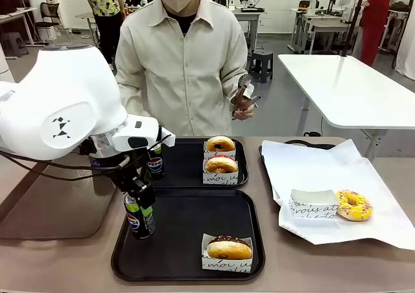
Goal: Set up donuts and drinks on trays.
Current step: Pick up one Pepsi coke from the Handle tray and place it on the Flat Tray without a Pepsi coke.
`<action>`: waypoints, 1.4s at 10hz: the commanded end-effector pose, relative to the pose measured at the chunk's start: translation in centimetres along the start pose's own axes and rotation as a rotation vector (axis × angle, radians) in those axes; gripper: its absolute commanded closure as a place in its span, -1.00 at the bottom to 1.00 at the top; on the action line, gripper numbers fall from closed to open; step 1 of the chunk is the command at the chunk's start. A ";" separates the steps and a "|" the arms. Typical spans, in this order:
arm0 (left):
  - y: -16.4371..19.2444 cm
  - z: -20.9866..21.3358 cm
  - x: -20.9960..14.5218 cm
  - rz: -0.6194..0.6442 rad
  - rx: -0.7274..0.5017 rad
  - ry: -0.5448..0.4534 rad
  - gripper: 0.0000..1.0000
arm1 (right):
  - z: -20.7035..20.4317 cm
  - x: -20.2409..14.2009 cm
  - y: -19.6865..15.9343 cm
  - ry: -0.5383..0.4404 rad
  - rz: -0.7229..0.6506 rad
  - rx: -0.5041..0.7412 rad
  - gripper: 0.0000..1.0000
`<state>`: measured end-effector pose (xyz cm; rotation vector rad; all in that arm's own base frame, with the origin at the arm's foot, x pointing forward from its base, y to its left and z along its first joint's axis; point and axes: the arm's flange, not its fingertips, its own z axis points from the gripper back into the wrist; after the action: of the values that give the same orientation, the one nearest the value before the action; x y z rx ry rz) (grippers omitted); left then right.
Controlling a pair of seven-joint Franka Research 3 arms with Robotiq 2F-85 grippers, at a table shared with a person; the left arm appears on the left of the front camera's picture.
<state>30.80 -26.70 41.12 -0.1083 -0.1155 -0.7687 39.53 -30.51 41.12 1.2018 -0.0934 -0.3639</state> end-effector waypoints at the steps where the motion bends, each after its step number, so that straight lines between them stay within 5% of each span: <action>1: -0.5 -1.3 0.4 -0.010 0.037 0.005 -0.17 | 0.0 0.0 0.1 -0.008 0.009 0.018 -1.00; 2: -0.6 -1.6 0.5 -0.039 0.041 0.019 -0.17 | 0.0 0.0 0.1 -0.008 0.009 0.018 -1.00; 3: -0.7 -1.6 0.4 -0.035 0.045 0.010 -1.00 | 0.0 0.0 0.1 -0.008 0.009 0.018 -1.00; 7: -0.3 -0.2 -0.1 -0.016 0.045 0.000 -1.00 | 0.0 0.0 0.1 -0.008 0.009 0.018 -1.00; 8: 0.0 0.5 -0.2 -0.006 0.038 -0.005 -0.79 | 0.0 0.0 0.1 -0.008 0.009 0.018 -1.00; 10: 0.3 2.3 -0.8 0.014 0.020 -0.016 -1.00 | 0.0 0.0 0.1 -0.008 0.009 0.018 -1.00; 14: 1.3 6.9 -3.0 0.050 0.033 -0.032 -1.00 | 0.0 0.0 0.1 -0.008 0.009 0.018 -1.00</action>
<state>29.66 -23.39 46.86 -0.0993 -0.1487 -0.7383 39.52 -30.52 41.11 1.2019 -0.0934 -0.3641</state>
